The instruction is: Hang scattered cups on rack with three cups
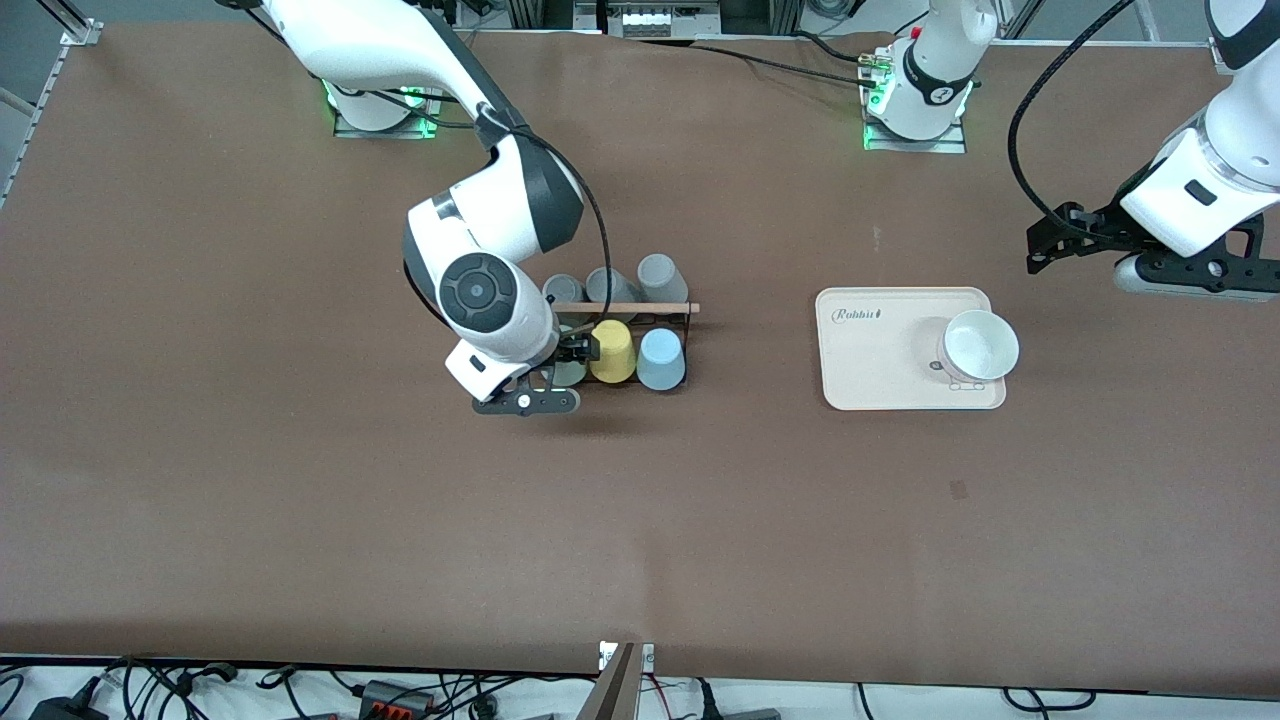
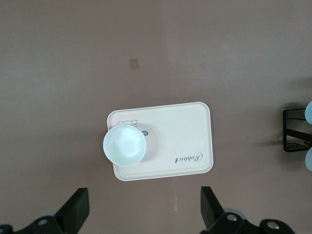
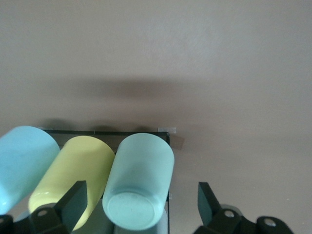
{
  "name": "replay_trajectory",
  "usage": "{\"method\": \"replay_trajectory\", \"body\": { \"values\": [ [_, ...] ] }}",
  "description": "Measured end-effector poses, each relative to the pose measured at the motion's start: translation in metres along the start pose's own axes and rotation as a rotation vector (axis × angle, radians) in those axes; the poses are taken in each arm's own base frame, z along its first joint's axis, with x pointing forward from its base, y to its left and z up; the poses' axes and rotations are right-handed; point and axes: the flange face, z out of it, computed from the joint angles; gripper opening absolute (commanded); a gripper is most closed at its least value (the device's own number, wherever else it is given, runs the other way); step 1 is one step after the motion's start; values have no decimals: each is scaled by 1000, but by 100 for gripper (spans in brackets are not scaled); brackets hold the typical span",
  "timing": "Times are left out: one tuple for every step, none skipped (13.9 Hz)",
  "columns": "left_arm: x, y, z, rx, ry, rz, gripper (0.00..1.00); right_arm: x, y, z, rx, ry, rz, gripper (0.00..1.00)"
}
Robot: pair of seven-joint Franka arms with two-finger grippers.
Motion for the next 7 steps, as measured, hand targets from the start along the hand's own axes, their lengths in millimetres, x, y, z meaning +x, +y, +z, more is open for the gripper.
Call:
{"method": "replay_trajectory", "body": {
  "values": [
    [0, 0, 0, 0, 0, 0, 100, 3, 10, -16, 6, 7, 13, 100],
    [0, 0, 0, 0, 0, 0, 100, 7, 23, -34, 14, 16, 31, 100],
    [0, 0, 0, 0, 0, 0, 100, 12, 39, -54, 25, 30, 54, 100],
    [0, 0, 0, 0, 0, 0, 100, 19, 59, -74, 38, 50, 82, 100],
    [0, 0, 0, 0, 0, 0, 100, 27, 85, -95, 54, 74, 110, 100],
    [0, 0, 0, 0, 0, 0, 100, 34, 116, -116, 68, 97, 124, 100],
    [0, 0, 0, 0, 1, 0, 100, 39, 146, -135, 77, 115, 125, 100]
  ]
}}
